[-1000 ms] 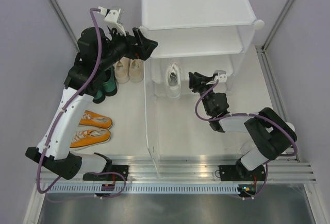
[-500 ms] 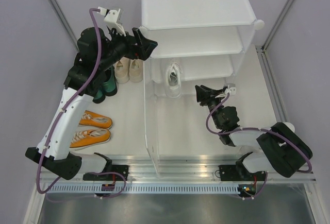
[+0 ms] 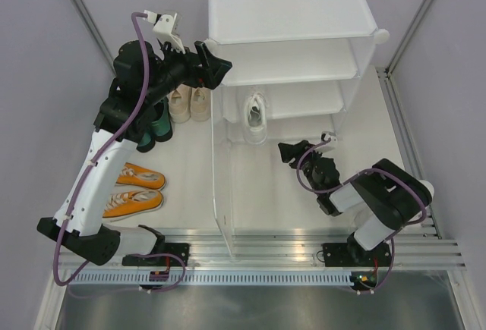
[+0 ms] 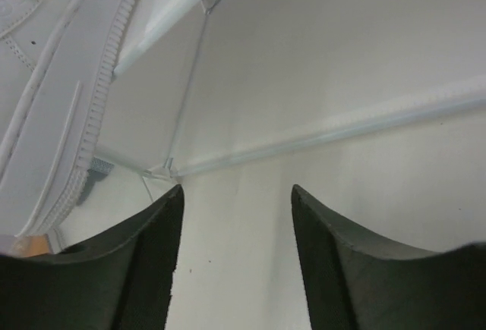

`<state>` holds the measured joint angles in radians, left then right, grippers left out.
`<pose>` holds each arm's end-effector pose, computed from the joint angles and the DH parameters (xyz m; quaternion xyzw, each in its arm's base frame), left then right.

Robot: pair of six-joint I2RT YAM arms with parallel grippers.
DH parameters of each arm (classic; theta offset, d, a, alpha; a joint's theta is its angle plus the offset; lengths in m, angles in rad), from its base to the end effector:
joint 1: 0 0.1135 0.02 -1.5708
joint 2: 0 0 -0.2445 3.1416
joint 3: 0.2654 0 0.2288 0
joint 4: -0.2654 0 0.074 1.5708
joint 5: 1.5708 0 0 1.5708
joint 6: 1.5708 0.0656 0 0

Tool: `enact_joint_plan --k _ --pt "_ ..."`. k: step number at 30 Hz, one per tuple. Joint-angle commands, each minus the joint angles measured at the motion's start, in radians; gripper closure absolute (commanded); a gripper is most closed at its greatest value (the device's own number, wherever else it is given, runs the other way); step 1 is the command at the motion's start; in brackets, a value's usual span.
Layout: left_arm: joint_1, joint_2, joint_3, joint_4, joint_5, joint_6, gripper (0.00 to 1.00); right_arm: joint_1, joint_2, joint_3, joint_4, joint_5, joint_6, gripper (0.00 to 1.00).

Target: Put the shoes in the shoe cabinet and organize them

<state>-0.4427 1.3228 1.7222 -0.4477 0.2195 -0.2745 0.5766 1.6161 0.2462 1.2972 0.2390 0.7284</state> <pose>0.2450 -0.1320 0.4850 0.1357 0.7107 -0.3149 0.6142 0.2359 0.1349 0.1434 0.1361 0.7189 0.3411 0.5902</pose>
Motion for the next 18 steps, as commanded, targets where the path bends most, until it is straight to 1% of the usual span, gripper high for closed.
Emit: enact_joint_plan --k 1,4,6,12,18 --pt "-0.001 -0.007 -0.010 -0.046 0.023 0.047 0.06 -0.007 0.028 0.066 0.459 -0.011 0.068 0.40" --pt "-0.001 -0.010 -0.015 -0.046 0.024 0.052 0.06 -0.009 0.080 0.102 0.455 0.068 0.043 0.51" --pt "-0.001 -0.013 -0.016 -0.046 0.023 0.055 0.06 -0.020 0.138 0.145 0.453 0.082 0.042 0.56" --pt "-0.002 -0.020 -0.019 -0.049 0.021 0.063 0.06 -0.038 0.287 0.263 0.461 0.075 0.069 0.61" --pt "-0.001 -0.019 -0.030 -0.049 0.015 0.069 0.06 -0.057 0.360 0.395 0.461 0.079 0.106 0.61"
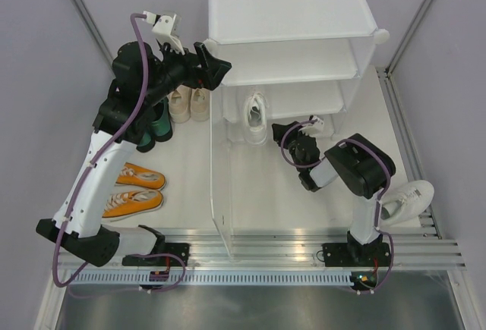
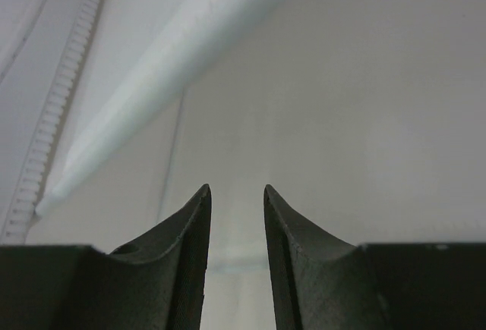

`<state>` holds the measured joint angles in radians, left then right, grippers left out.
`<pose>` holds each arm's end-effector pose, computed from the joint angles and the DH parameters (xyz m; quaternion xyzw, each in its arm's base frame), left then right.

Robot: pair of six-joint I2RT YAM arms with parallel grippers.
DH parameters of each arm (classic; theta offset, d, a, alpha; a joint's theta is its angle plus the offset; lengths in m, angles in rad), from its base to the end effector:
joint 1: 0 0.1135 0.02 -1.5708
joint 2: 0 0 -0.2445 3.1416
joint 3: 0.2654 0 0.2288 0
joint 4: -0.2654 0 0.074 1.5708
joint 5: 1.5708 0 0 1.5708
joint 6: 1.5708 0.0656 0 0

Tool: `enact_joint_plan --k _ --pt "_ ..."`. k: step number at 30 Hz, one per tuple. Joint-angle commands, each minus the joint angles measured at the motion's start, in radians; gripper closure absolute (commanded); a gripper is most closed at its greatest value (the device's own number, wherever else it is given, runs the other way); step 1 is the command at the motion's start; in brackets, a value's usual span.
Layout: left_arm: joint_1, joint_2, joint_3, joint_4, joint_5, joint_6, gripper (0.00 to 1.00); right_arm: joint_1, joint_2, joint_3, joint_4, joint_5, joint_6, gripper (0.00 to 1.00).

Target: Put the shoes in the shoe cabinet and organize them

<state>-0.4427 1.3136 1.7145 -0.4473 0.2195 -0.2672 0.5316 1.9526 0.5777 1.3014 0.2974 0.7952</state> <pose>0.2429 -0.1309 0.4850 0.1384 0.7096 -0.3128 0.6160 0.3108 0.1605 0.1255 0.1952 0.7050 0.3290 0.5972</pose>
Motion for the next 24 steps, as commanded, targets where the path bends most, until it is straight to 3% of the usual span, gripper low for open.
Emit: enact_joint_plan --k 1,5,12,24 --pt "-0.001 -0.010 -0.023 -0.051 0.014 0.062 0.06 -0.015 0.025 0.074 0.457 0.020 0.039 0.61" --pt "-0.001 -0.013 -0.030 -0.051 0.008 0.066 0.06 -0.025 0.000 0.117 0.457 0.014 0.022 0.60" --pt "-0.001 -0.022 -0.044 -0.057 -0.005 0.066 0.05 -0.044 -0.219 0.137 0.441 -0.050 -0.044 0.59" --pt "-0.001 -0.022 -0.047 -0.065 -0.011 0.065 0.05 -0.068 -0.233 0.177 0.418 -0.122 -0.013 0.62"
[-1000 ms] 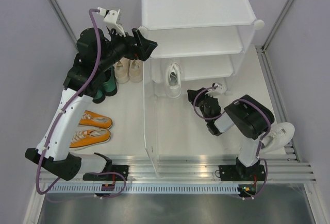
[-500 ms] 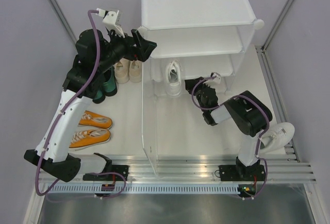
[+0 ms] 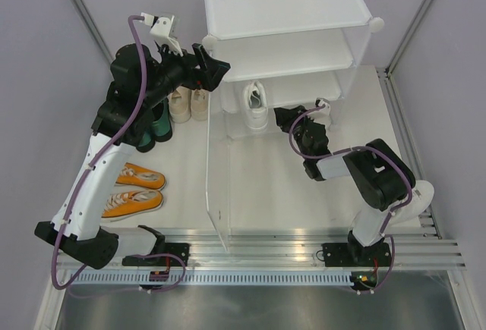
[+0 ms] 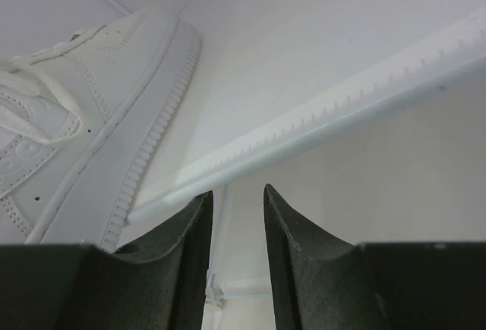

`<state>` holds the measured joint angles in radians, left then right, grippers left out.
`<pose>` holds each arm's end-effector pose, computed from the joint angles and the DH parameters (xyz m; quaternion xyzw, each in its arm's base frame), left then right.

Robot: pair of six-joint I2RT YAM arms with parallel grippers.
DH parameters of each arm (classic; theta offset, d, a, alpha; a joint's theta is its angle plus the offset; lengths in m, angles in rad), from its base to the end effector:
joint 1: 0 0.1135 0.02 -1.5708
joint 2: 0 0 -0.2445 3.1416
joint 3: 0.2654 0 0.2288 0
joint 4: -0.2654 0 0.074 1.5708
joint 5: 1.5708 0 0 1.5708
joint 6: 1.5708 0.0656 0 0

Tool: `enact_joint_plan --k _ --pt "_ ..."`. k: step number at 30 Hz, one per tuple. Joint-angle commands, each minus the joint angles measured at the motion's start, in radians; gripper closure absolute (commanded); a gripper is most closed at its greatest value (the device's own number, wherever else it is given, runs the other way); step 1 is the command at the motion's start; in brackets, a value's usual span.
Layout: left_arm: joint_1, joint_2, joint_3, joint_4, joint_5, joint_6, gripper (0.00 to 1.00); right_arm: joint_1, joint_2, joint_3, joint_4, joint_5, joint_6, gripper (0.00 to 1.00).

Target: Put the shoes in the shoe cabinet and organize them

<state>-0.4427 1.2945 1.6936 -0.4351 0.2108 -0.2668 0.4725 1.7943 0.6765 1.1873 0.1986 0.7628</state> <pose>0.2394 -0.1287 0.4848 0.1356 0.7065 -0.3108 0.6211 0.3289 0.1536 0.1893 0.1699 0.6611 0.3663 0.6324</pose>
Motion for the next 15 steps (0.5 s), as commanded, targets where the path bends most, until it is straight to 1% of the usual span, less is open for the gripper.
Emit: enact_joint_plan --k 1,9,15 --pt "-0.001 -0.001 -0.025 -0.079 -0.005 0.064 0.05 -0.011 -0.079 0.081 0.529 -0.027 0.018 0.62" --pt "-0.001 0.000 -0.041 -0.094 -0.025 0.066 0.06 -0.029 -0.142 0.098 0.480 -0.060 0.015 0.61" --pt "-0.001 -0.015 -0.078 -0.097 -0.051 0.061 0.07 -0.049 -0.153 0.118 0.445 -0.076 0.021 0.62"
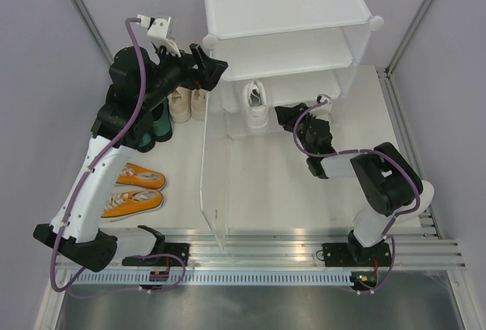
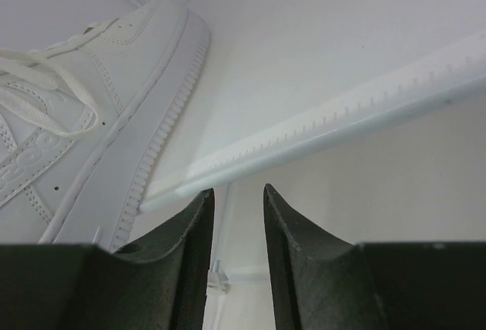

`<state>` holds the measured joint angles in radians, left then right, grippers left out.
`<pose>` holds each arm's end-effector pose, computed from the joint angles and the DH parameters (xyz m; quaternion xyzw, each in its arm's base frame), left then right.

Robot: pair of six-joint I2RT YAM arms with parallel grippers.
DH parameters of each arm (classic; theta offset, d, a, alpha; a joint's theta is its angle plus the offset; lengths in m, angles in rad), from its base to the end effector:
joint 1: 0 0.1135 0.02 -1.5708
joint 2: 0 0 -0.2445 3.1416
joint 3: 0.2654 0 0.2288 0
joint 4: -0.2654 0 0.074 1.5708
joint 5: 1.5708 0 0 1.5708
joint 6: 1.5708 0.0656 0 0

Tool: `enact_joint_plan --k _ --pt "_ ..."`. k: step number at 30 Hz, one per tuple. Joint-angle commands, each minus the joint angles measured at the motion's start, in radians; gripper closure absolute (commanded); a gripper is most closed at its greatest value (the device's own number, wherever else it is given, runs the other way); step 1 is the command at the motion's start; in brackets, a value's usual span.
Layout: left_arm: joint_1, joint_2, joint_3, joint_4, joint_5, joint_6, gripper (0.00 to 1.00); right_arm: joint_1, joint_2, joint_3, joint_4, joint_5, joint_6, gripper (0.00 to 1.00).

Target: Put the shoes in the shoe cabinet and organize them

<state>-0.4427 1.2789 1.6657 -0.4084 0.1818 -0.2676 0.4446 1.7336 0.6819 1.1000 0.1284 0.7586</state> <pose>0.2389 -0.1264 0.4835 0.1255 0.7035 -0.3030 0.6305 0.3288 0.1473 0.1995 0.1535 0.6727 0.3724 0.6207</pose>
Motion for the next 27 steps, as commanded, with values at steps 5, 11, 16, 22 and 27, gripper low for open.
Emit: enact_joint_plan --k 5,11,16,22,27 --pt "0.001 -0.013 -0.087 -0.127 -0.050 0.059 0.09 -0.047 -0.077 0.148 0.537 -0.045 0.061 0.63" --pt "0.012 -0.023 -0.121 -0.127 -0.061 0.050 0.09 -0.052 -0.085 0.173 0.515 -0.075 0.057 0.64" --pt "0.015 -0.016 -0.135 -0.127 -0.059 0.042 0.09 -0.052 -0.085 0.177 0.526 -0.107 0.065 0.64" --pt "0.016 -0.021 -0.138 -0.127 -0.067 0.042 0.09 -0.052 -0.085 0.142 0.525 -0.127 0.064 0.64" --pt "0.021 -0.026 -0.139 -0.127 -0.084 0.042 0.09 -0.052 -0.109 0.094 0.483 -0.171 0.053 0.60"
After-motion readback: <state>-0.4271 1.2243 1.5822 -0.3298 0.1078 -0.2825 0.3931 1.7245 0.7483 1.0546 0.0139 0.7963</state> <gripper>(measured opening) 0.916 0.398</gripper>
